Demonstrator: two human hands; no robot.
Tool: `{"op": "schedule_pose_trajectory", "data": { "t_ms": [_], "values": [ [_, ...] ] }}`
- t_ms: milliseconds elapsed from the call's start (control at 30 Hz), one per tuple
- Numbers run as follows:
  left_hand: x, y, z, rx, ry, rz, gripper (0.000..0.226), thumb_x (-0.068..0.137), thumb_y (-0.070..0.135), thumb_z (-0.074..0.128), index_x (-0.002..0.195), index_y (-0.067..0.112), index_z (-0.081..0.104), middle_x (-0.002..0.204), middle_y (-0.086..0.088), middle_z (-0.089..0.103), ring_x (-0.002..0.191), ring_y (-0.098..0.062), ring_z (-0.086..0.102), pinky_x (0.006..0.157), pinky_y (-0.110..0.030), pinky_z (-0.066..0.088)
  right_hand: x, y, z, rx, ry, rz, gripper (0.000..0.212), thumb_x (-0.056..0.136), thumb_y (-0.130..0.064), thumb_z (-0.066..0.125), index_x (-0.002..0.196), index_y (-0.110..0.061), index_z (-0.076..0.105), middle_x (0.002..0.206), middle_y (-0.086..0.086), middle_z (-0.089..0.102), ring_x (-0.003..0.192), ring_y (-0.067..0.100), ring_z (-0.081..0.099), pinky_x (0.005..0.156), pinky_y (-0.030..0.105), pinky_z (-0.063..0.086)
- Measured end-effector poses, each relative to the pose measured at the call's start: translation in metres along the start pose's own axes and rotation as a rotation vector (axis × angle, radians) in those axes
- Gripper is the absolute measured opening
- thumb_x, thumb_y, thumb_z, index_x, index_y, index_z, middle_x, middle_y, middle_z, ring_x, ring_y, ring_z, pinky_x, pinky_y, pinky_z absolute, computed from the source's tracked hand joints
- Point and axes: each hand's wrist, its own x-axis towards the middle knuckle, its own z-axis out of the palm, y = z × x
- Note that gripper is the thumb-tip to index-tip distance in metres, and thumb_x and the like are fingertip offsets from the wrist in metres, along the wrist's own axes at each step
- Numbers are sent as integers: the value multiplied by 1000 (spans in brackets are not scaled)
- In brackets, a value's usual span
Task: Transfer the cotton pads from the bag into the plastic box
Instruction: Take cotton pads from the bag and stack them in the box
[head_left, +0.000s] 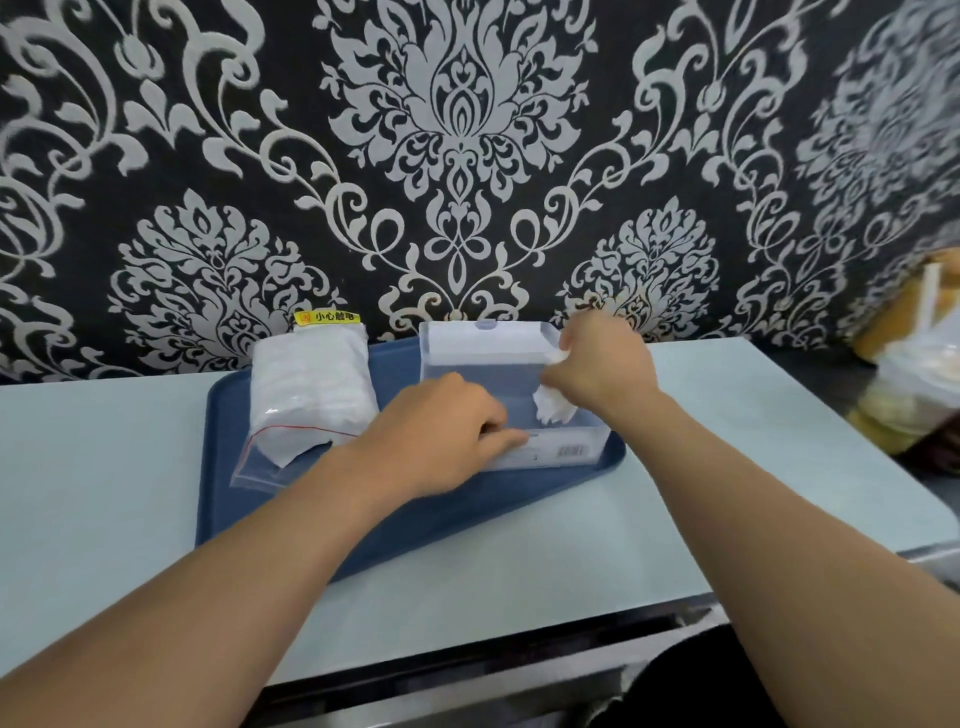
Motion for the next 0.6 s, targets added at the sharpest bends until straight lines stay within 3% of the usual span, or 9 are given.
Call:
{"op": "schedule_pose_trajectory", "data": {
  "t_ms": [200, 400, 467, 533, 600],
  "values": [
    [-2, 3, 7, -43, 23, 11, 52, 98, 54, 51, 60, 18, 50, 58, 3, 49, 56, -13, 45, 60, -36, 45, 0, 0, 10, -145, 67, -119, 36, 79, -28, 74, 109, -14, 59, 99, 9, 68, 86, 32, 64, 67, 33, 47],
    [-6, 1, 6, -40, 45, 7, 52, 98, 54, 51, 59, 20, 48, 58, 3, 50, 56, -12, 45, 60, -35, 45, 1, 9, 1, 215, -63, 10, 59, 68, -65, 78, 100, -20, 59, 86, -5, 61, 81, 16, 58, 68, 33, 50],
    [-6, 2, 6, -40, 51, 8, 51, 98, 54, 51, 61, 19, 53, 59, 3, 52, 57, -16, 49, 60, -35, 46, -5, 6, -16, 421, 37, 2, 42, 77, -55, 76, 91, -18, 64, 73, -9, 58, 69, 10, 54, 61, 28, 44],
    [-7, 2, 6, -47, 45, 2, 50, 98, 54, 51, 65, 17, 59, 61, 2, 55, 59, -19, 53, 61, -36, 49, -14, -1, -32, 550, 133, -72, 17, 87, -30, 69, 80, -15, 72, 68, -8, 65, 64, 12, 58, 62, 27, 46],
    [-8, 3, 6, -50, 58, 4, 49, 98, 52, 52, 65, 17, 58, 59, 2, 54, 58, -21, 53, 62, -38, 51, -27, -16, -41, 597, -11, -144, 21, 87, -15, 61, 73, -9, 75, 68, 1, 73, 70, 21, 69, 65, 33, 56]
  ]
}}
